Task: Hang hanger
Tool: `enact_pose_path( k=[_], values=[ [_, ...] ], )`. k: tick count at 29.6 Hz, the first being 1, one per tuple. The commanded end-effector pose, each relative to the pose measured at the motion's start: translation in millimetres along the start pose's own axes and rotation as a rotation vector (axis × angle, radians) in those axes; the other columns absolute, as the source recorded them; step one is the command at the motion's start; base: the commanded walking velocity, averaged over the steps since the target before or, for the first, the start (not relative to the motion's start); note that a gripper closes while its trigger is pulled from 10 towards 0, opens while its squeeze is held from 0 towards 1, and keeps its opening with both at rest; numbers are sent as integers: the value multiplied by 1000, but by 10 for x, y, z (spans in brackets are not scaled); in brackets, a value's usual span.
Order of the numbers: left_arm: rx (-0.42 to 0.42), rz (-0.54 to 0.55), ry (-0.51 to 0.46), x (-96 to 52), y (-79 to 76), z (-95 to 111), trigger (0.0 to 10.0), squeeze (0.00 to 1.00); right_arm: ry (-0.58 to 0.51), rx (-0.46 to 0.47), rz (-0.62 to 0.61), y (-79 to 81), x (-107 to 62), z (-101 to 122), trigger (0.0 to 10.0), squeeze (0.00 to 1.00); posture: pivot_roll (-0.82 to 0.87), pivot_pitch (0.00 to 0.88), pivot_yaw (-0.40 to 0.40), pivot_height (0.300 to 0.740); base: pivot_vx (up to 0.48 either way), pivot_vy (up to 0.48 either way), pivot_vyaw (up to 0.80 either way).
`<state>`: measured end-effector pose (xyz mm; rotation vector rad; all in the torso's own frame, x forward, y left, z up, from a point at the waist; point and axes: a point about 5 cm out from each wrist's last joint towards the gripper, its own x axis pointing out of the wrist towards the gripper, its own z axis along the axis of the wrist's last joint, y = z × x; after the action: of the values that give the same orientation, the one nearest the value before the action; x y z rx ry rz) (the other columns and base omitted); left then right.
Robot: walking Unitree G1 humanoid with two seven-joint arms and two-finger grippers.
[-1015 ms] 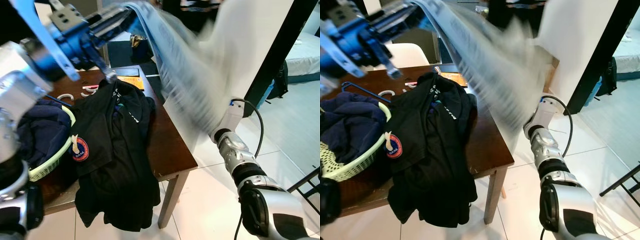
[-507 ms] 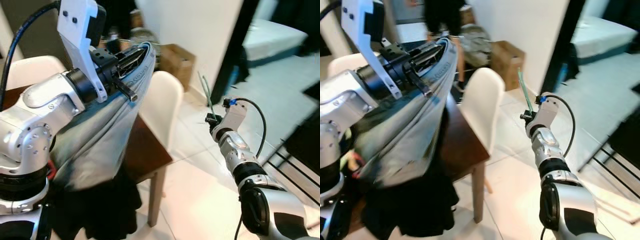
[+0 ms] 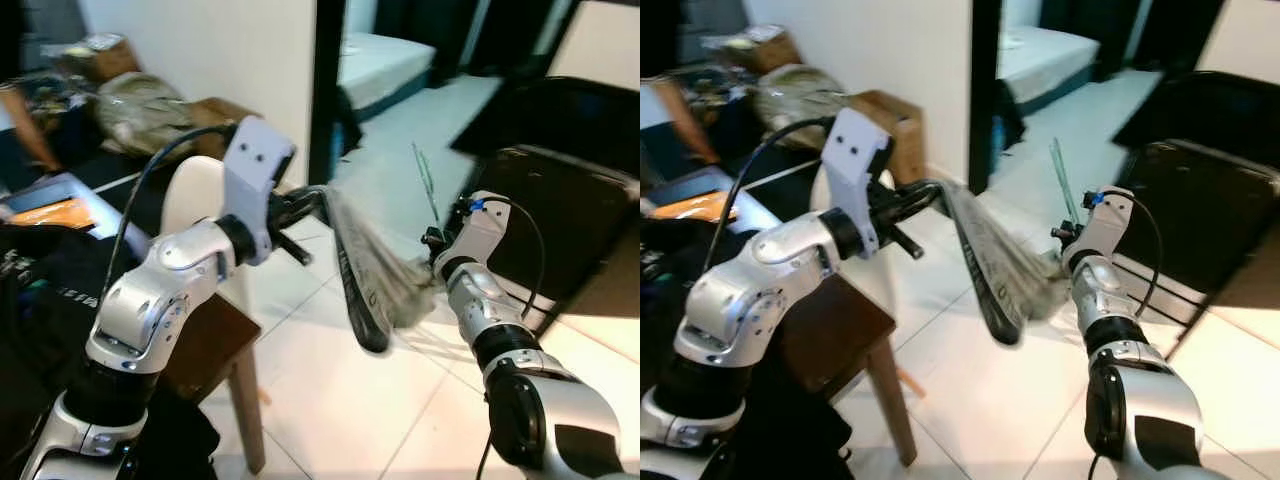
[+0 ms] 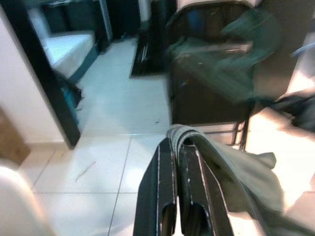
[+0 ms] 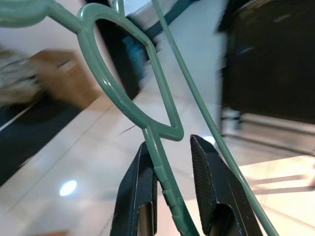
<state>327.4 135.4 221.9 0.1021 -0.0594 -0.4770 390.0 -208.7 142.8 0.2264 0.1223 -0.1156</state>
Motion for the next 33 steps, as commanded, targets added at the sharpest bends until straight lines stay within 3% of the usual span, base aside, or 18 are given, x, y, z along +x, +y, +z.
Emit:
enact_pose_path(
  k=[1,2,4,5,8,13,18,22,28,33],
  values=[
    [4,73,85,-36,139,-291,10000,0,2,-32,-3,10,4,0,10000,0,82,0,-44,740,0,0,-769],
    [4,73,85,-36,139,-291,10000,0,2,-32,-3,10,4,0,10000,0,82,0,-44,740,0,0,-769],
    [-67,118,136,-112,121,-600,10000,0,-7,-109,-3,-5,11,47,10000,0,58,0,-53,740,0,0,-769],
    [-67,118,136,-112,121,-600,10000,0,-7,-109,-3,-5,11,47,10000,0,58,0,-53,740,0,0,-769],
    [-210,199,14,-84,141,-557,10000,0,-15,-196,-6,-63,18,119,10000,0,54,0,-64,740,0,0,-769],
    [-266,249,-41,24,204,-512,10000,0,-23,-273,17,-47,23,152,10000,0,23,0,-57,740,0,0,-769],
    [-234,250,-66,155,121,-508,10000,0,-27,-308,35,-43,22,161,10000,0,-7,0,-53,740,0,-107,-766],
    [-181,252,-113,276,50,-440,10000,0,-39,-293,58,-18,29,194,10000,0,-6,0,-60,740,0,-441,0],
    [-197,239,-143,314,14,-428,10000,0,-35,-311,79,35,36,187,10000,0,-3,0,-67,740,0,-448,0],
    [-208,213,-148,380,-78,-428,10000,0,-22,-336,104,90,38,156,10000,0,-6,0,-71,740,0,-450,-745]
  ],
)
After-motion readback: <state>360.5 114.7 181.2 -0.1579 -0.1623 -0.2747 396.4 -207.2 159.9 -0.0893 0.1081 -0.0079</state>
